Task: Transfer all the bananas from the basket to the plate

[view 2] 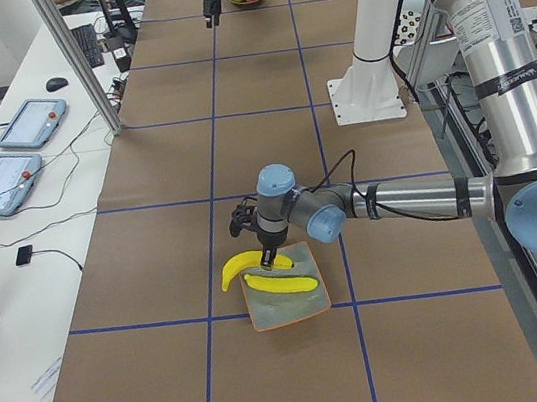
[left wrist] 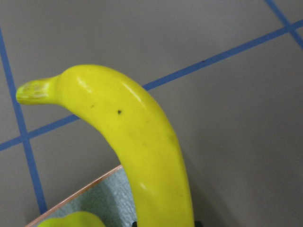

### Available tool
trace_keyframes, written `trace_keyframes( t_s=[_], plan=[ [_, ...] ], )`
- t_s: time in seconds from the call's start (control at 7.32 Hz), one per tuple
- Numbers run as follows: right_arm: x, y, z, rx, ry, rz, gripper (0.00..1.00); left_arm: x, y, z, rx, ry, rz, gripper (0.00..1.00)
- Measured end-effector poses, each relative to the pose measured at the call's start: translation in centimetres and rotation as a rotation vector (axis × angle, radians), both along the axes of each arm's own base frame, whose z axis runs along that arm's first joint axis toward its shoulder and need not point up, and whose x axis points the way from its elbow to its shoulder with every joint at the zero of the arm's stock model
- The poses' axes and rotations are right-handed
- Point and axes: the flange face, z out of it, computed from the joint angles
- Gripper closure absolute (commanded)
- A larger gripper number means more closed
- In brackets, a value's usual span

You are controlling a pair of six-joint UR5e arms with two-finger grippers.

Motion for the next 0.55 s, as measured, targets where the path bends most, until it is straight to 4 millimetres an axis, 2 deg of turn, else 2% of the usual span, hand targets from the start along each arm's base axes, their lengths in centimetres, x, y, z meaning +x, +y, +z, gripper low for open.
trace_keyframes(
  t_s=[0.27, 0.55],
  plan=[
    [-0.2, 0.1, 0.1, 0.000, 0.004, 0.003, 0.00, 1.0, 0.2, -0.6, -0.002, -0.038, 0.093, 1.00],
    [-0.6, 0.1, 0.3, -0.001, 0.010, 0.003, 0.00, 0.7, 0.8, -1.3, -0.032, -0.077, 0.138, 1.00]
  ],
)
